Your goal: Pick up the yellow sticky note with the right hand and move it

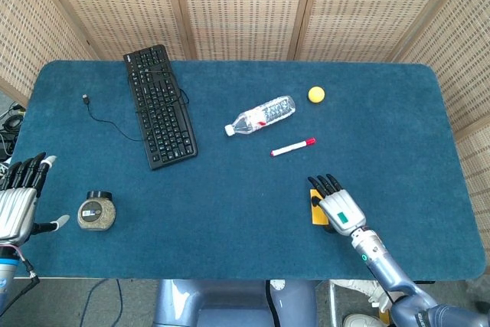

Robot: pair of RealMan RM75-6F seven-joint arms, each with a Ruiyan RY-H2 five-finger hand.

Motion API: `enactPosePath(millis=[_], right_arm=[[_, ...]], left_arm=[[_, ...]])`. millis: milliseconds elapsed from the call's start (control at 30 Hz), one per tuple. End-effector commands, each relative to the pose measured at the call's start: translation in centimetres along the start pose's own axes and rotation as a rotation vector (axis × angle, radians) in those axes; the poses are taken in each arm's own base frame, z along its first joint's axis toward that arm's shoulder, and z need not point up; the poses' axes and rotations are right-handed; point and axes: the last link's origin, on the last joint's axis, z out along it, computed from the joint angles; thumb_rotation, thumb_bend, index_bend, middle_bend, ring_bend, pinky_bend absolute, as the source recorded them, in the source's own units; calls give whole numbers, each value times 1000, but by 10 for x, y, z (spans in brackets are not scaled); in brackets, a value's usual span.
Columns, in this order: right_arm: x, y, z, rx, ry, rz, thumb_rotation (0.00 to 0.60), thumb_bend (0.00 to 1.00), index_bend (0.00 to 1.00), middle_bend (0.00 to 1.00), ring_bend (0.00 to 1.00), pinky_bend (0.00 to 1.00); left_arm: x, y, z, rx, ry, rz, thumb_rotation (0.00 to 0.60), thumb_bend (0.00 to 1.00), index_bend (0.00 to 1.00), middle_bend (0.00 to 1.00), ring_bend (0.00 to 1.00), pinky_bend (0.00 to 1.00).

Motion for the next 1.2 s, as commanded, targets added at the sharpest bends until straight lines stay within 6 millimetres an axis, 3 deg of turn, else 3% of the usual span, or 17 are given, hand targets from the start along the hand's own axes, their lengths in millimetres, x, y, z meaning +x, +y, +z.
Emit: enactPosePath(millis=[33,300,500,633,700,867,1100,1200], right_arm=[[0,-1,2,-2,1,0,600,25,404,0,0,0],[9,0,14,-26,39,-11,600,47,410,0,0,0],[24,2,21,-46,112,14,600,117,394,0,0,0],[32,-4,9,-7,122,46,600,135,294,0,0,0],[32,-6,5,4,104,39,600,136,273,0,0,0],[24,-6,0,15,46,-5,600,136,382,0,0,0],[15,-4,-1,7,-5,-13,600,168,361,0,0,0],[13,-4,-2,11,-8,-22,600,167,301,0,0,0]], left_arm=[[0,0,0,0,0,0,600,0,0,0,0,0],[0,0,0,-1,-2,-1,600,0,0,0,0,0],[1,-1,0,2,0,-5,600,0,0,0,0,0],[1,-1,0,3,-3,-7,600,0,0,0,0,0],[1,-1,0,2,-3,-8,600,0,0,0,0,0],[1,-1,0,1,-3,-9,600,0,0,0,0,0],[1,-1,0,1,-5,-9,600,0,0,0,0,0],[1,-1,0,-1,-6,-9,600,0,0,0,0,0]])
